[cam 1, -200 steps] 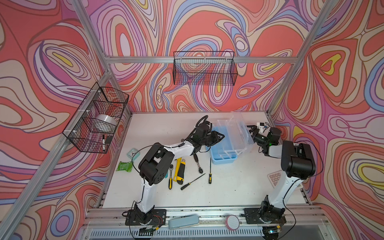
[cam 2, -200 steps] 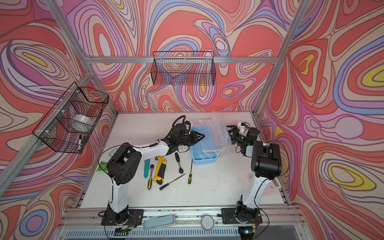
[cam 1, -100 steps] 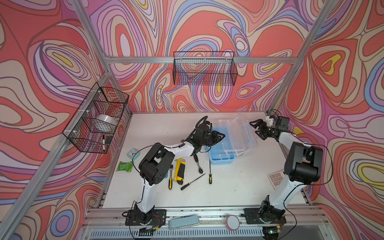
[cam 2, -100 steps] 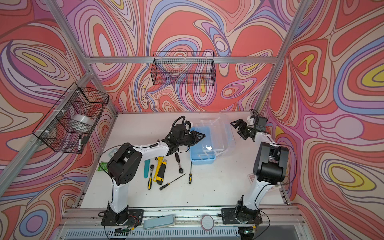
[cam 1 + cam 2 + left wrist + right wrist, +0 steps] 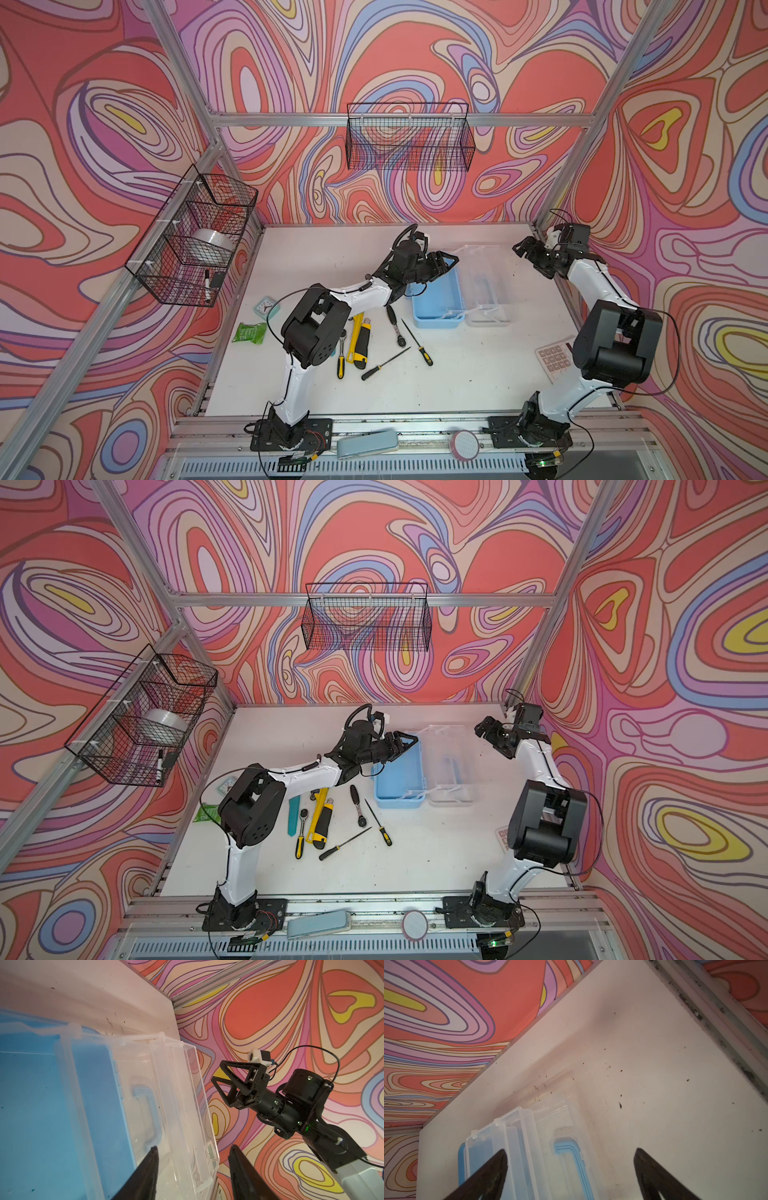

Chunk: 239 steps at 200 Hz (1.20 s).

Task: Pack the tool kit

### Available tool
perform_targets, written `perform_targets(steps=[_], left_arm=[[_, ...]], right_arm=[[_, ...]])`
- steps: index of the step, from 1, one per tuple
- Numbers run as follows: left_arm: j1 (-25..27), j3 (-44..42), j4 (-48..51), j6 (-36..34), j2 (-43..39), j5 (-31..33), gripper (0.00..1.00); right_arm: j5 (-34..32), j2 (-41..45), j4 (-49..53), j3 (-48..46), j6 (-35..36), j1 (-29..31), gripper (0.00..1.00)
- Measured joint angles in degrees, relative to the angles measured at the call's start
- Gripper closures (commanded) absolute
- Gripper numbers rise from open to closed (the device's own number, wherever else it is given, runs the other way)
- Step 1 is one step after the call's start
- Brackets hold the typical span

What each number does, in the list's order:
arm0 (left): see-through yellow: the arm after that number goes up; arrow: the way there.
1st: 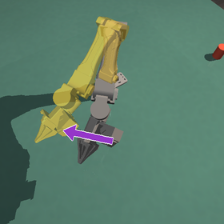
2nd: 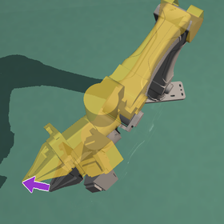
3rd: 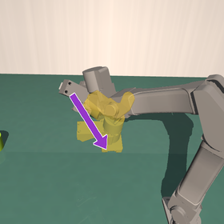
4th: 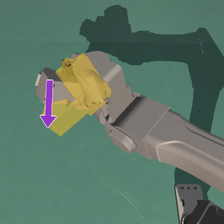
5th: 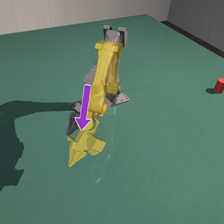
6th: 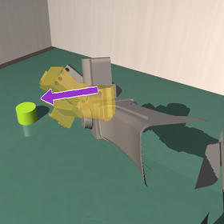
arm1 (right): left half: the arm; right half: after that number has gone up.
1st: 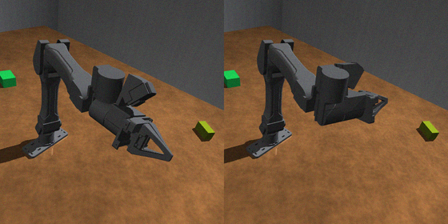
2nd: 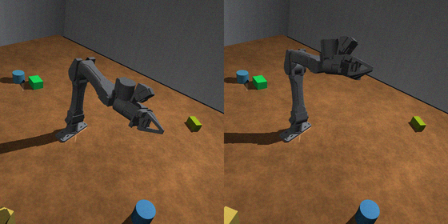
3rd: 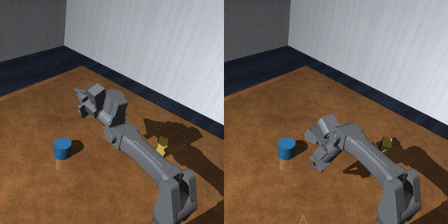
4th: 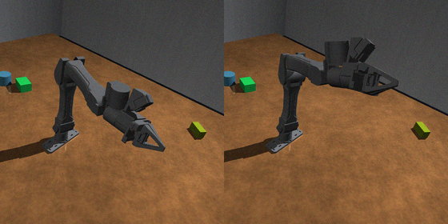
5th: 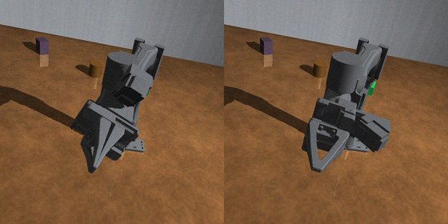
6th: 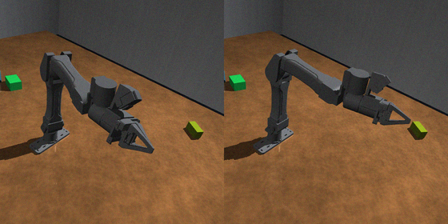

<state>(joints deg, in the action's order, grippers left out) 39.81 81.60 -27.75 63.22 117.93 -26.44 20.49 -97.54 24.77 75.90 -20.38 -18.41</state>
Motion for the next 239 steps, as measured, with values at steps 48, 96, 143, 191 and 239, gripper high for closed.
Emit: perform_targets(steps=[48,96,143,191,239], left_arm=[[-0.15,-3.26,1.4,-2.4,-2.38,0.44,0.23],[-2.45,-12.63,6.36,-6.84,-11.1,2.54,0.04],[-4.66,-18.23,11.8,-11.69,-17.88,6.45,0.01],[-4.85,-22.25,13.22,-12.26,-16.96,6.62,0.0],[-1.95,-23.15,9.88,-9.38,-12.74,5.88,0.0]], right_arm=[[0.7,1.33,0.07,-1.92,0.22,0.0,0.05],[3.8,6.91,-1.68,-6.97,0.55,0.57,0.06],[4.42,9.14,-2.14,-7.67,0.72,2.03,0.06],[4.39,9.68,-2.05,-7.65,1.2,2.93,0.06],[4.39,9.66,-1.77,-7.56,1.25,3.04,0.06]])
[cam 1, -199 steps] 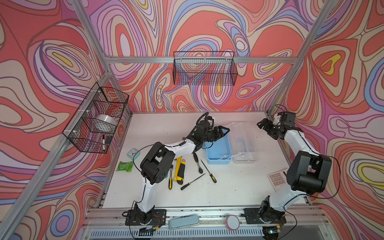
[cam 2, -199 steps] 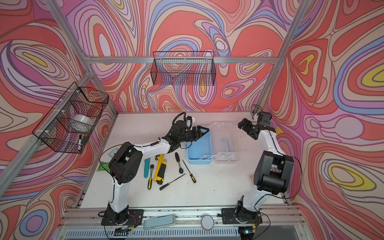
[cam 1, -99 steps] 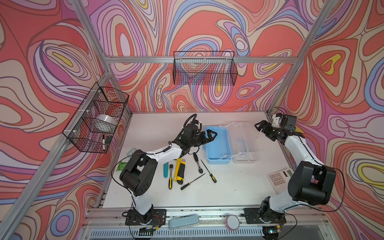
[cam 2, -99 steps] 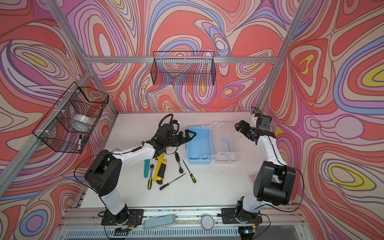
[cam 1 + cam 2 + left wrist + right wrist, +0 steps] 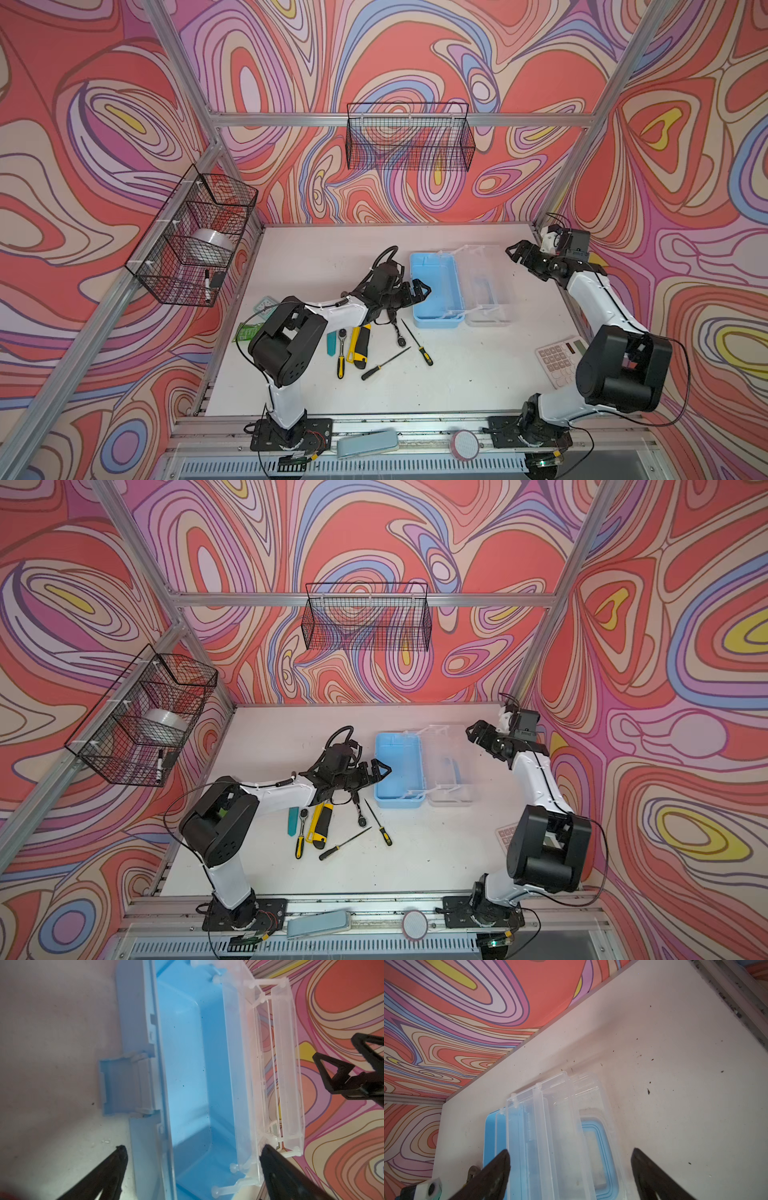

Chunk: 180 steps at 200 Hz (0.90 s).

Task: Pack the tool kit

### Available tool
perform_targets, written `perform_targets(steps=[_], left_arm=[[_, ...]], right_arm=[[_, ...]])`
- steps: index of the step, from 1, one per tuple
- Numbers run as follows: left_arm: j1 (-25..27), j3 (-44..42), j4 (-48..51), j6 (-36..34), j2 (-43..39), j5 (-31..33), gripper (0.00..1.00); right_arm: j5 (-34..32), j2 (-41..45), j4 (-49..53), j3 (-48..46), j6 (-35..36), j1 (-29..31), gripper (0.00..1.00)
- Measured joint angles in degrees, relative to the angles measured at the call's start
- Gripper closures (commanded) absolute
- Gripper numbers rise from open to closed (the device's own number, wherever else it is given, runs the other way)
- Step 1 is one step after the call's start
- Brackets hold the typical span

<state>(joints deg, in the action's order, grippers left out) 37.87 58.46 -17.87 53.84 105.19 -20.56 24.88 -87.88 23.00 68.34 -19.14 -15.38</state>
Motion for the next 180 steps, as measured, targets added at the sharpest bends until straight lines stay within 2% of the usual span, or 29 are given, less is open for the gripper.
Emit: perform_targets(steps=[44,97,138,180], left_arm=[[2.69,1.7,-4.13,3.21,3.8,-0.7,0.0],[3.34,4.39,-7.54,5.11,6.1,-1.29,0.0],[3.04,1.46,-7.85,4.76,3.39,-0.22,0.0],[1.84,-3.5,-5.95,2.43,-4.72,1.97,0.0]], right_arm=[[-0.42,0.07,1.79,1.99,-0.13,0.11,0.08],[-2.75,2.84,3.52,2.21,-0.31,2.82,0.11],[-6.64,6.75,5.62,1.84,0.44,10.25,0.12],[-12.09,12.07,8.41,-1.07,0.55,19.65,0.16]])
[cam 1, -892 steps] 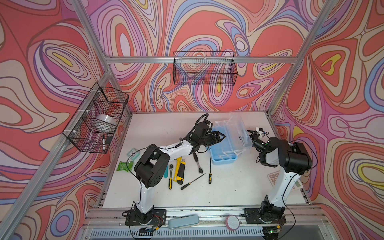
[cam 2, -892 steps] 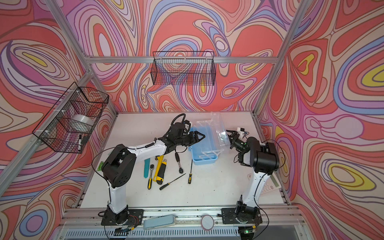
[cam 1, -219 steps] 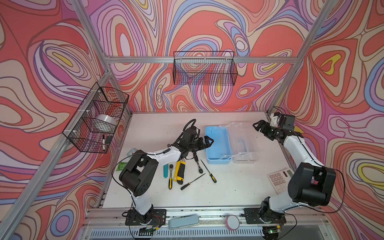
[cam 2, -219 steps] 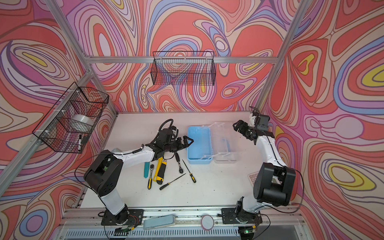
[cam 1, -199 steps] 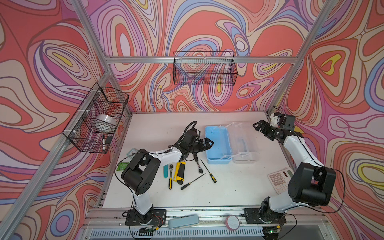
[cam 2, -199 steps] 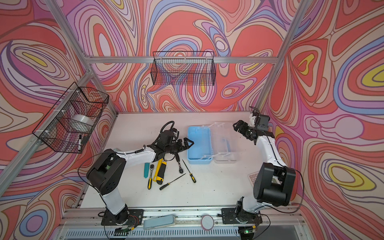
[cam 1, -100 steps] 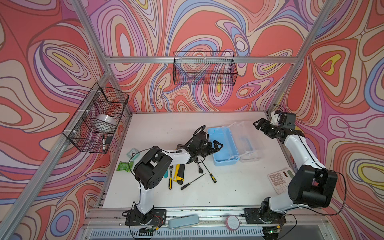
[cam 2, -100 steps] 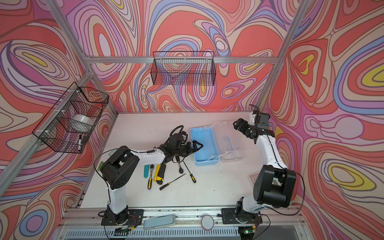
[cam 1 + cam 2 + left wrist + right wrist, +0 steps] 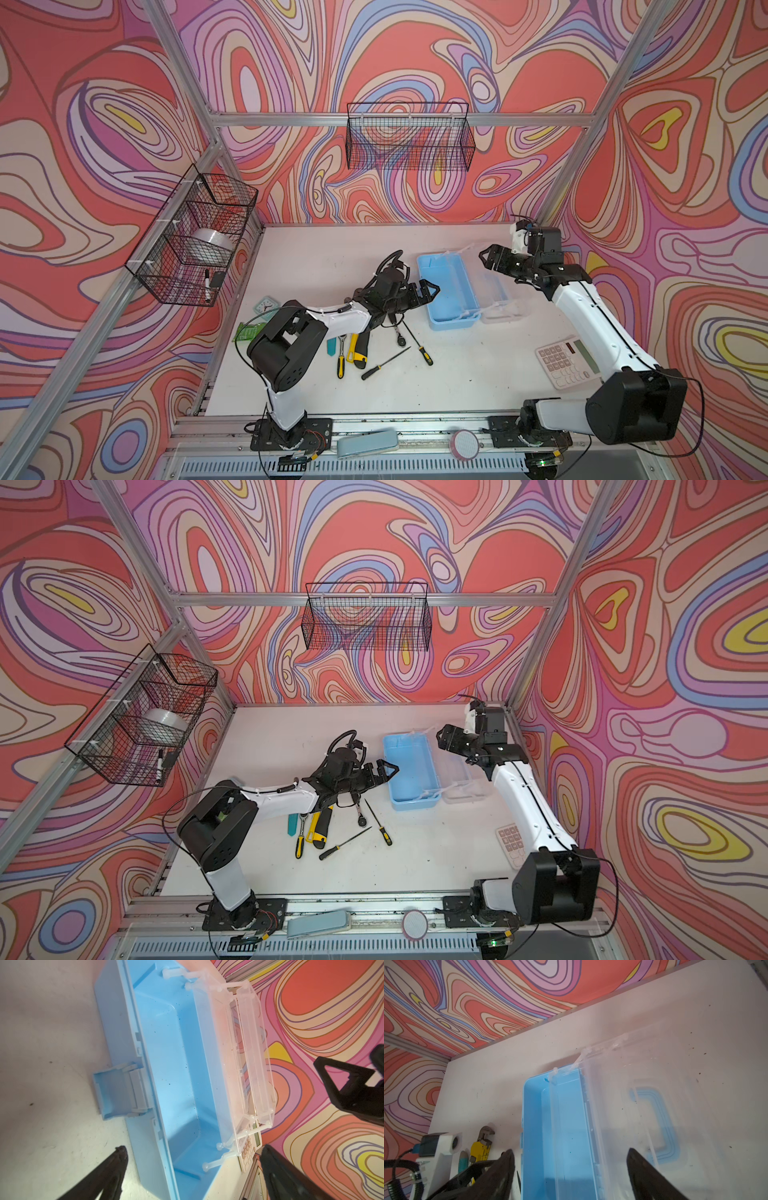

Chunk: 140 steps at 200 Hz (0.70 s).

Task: Pack the tool kit

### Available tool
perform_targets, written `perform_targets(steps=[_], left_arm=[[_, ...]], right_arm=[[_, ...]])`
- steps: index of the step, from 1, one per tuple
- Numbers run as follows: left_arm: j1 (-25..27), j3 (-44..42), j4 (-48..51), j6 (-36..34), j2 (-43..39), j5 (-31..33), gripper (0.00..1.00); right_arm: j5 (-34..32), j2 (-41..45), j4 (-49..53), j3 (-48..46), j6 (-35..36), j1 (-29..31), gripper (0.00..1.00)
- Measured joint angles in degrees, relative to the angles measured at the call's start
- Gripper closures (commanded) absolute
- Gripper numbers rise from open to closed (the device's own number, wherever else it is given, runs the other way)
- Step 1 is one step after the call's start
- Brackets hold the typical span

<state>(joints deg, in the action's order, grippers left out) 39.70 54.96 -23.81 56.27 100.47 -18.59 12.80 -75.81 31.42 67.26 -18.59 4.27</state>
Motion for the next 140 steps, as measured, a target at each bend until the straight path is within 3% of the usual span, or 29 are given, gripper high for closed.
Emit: perform_targets(steps=[23,55,96,140], left_arm=[[-2.32,-5.14,0.09,-0.7,-5.53,0.55,0.0],[-6.1,-12.24,4.85,-2.67,-13.49,3.54,0.0],[-8.63,-14.38,14.12,-6.91,-24.41,6.78,0.0],[-10.75,-18.01,21.03,-10.19,-34.47,10.84,0.0]], right_arm=[[-4.81,2.32,2.14,-1.27,-0.37,6.84,0.16],[-12.44,3.76,5.64,-2.51,-1.49,22.49,0.18],[-21.4,2.54,10.08,-4.94,-6.1,40.68,0.25],[-25.64,-0.52,12.87,-9.66,-13.73,51.01,0.33]])
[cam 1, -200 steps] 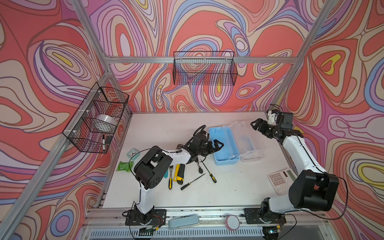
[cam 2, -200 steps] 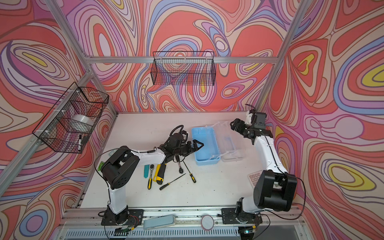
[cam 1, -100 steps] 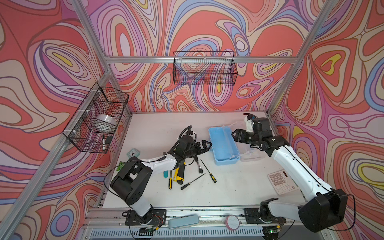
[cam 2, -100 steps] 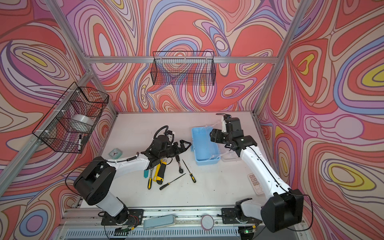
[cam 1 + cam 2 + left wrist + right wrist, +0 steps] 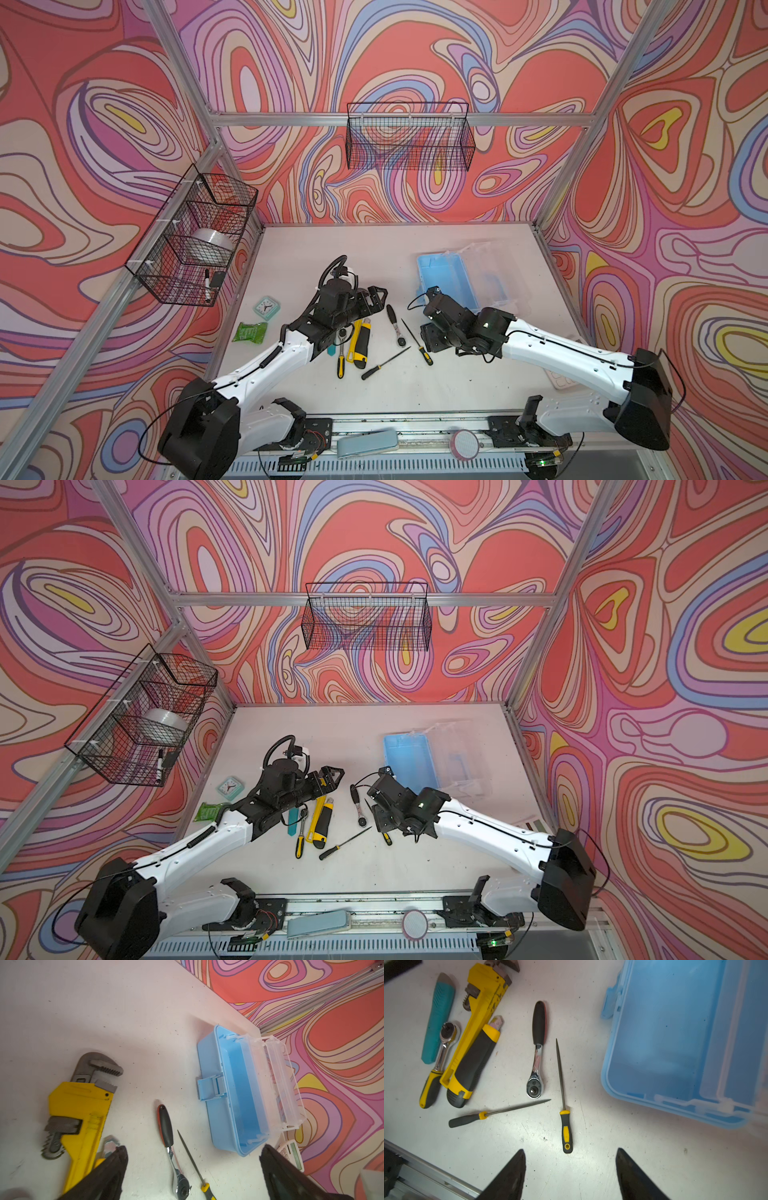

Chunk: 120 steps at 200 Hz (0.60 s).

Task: Pack the tool kit

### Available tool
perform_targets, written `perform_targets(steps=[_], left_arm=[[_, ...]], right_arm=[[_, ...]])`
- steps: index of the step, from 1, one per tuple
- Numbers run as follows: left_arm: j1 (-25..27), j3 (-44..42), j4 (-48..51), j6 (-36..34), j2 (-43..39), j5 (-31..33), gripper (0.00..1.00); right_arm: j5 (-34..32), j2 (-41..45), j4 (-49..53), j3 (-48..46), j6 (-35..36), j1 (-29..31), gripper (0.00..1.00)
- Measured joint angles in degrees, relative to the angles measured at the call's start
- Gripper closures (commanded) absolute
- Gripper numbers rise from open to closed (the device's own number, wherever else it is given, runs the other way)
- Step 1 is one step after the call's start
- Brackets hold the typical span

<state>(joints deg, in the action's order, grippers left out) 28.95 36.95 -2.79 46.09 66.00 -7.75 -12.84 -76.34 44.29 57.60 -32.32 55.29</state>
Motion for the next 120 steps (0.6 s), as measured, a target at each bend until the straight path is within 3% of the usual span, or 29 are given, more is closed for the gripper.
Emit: perform_targets(steps=[75,120], left_arm=[[-0.94,-3.41,6.27,-1.05,-3.39,1.33,0.0],[-0.94,-5.03,8.98,-1.07,-6.05,1.88,0.0]], right_arm=[[0.33,-6.82,-5.22,-5.86,-4.39,1.7,0.48],[1.29,-11.98,-9.18,-5.86,-4.33,1.73,0.51]])
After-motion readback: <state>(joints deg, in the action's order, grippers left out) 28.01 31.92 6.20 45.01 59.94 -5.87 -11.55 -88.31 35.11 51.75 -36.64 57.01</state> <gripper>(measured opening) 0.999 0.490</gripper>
